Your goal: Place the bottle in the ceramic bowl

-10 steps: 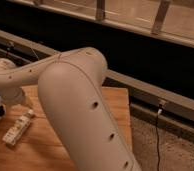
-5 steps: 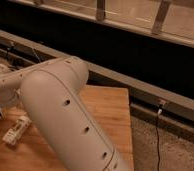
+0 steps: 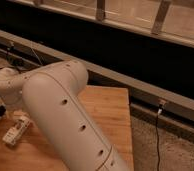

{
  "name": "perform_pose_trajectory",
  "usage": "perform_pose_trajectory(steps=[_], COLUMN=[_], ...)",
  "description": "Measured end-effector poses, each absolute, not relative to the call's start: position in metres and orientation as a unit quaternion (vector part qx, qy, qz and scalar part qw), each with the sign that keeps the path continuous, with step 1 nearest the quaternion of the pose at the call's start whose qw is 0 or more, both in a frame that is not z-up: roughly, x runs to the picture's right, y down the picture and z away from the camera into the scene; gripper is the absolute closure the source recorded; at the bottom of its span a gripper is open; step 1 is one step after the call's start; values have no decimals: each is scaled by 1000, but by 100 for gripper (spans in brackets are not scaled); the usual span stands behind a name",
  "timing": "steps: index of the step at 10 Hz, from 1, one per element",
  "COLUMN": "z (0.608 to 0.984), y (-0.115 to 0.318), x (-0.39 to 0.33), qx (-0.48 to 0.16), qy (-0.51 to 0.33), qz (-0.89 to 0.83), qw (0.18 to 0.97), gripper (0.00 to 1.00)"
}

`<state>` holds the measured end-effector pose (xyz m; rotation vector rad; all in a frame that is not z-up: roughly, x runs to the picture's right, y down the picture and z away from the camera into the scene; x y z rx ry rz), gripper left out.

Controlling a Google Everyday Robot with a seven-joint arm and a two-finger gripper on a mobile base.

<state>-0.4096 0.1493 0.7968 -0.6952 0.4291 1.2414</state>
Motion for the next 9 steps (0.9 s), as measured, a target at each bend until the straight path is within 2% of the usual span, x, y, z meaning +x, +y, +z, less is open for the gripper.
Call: perform_pose_trajectory(steps=[5,9], z=[807,832], y=[166,183], x=[-423,-424], qx=[-321,-325], qy=[226,266], qz=[532,515], qw=[750,747], gripper=[35,35])
